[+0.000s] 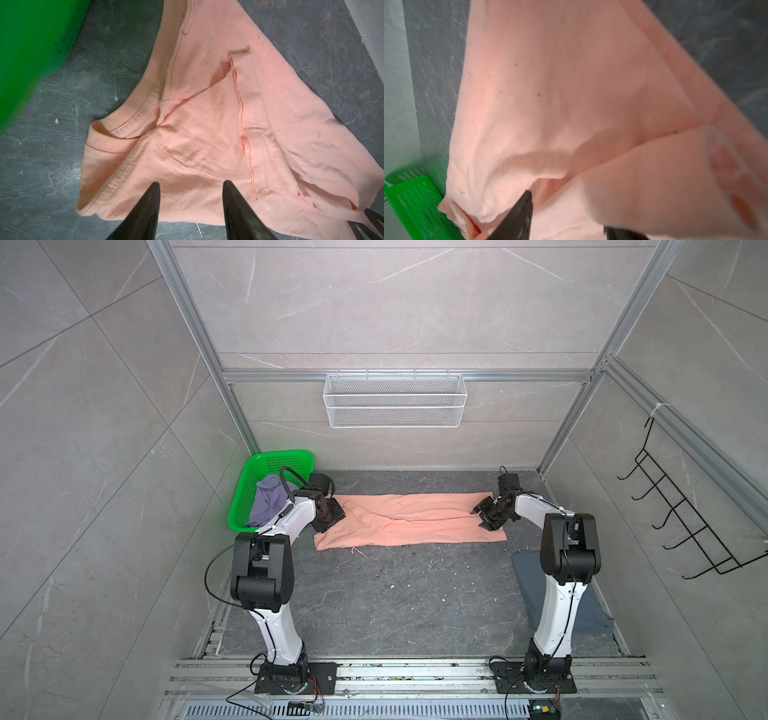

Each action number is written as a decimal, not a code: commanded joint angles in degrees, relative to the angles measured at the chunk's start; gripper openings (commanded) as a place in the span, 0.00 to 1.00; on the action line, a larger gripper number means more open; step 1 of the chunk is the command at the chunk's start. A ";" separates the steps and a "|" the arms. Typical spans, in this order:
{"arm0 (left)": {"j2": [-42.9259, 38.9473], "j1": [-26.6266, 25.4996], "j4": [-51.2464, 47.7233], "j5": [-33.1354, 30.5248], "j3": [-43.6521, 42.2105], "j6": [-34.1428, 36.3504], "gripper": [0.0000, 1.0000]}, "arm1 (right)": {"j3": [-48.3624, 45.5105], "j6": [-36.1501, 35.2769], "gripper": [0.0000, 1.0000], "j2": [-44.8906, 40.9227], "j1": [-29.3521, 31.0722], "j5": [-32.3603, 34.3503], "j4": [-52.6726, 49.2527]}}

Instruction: Fold and stack the t-shirts

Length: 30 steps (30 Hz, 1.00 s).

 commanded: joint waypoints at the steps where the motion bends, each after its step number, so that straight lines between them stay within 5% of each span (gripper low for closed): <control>1: -2.28 -0.11 0.89 0.77 -0.22 -0.66 0.52 | 2.83 2.55 0.55 2.33 0.25 -0.44 2.36; 18: -1.21 -0.12 1.95 1.00 -0.93 -1.94 0.52 | 13.87 5.33 0.55 9.29 0.58 -1.72 4.52; 30: 0.51 -1.87 2.94 4.98 1.34 -1.38 0.53 | 14.79 -2.64 0.55 4.94 0.88 0.49 -2.19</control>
